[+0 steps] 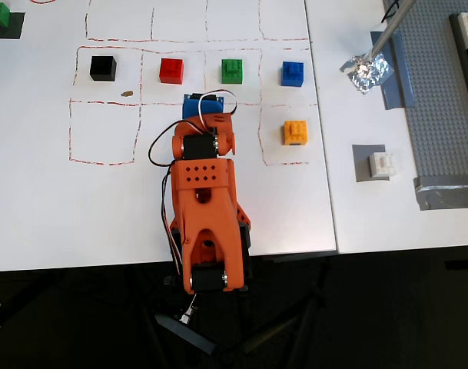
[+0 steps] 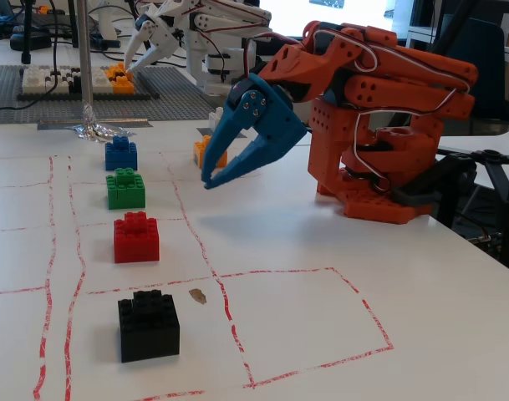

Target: Grab the block and put it in the grey marker

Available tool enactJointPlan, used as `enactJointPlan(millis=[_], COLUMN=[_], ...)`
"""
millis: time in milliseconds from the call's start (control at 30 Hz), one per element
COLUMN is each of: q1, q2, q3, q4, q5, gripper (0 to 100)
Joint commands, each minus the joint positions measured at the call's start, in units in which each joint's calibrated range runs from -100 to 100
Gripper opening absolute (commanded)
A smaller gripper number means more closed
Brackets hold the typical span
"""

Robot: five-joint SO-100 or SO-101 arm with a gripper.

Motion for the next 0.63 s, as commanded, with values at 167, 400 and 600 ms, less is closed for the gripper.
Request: enactJointPlan(millis=[167,400,600], q1=[1.05,1.05,1.05], q2=[-0.94,-0.94,-0.94], q3=[1.17,1.17,1.17], q4=[-3.80,-3.80,-3.80], q5=[1.22,1.22,1.22], gripper=[0,0,0])
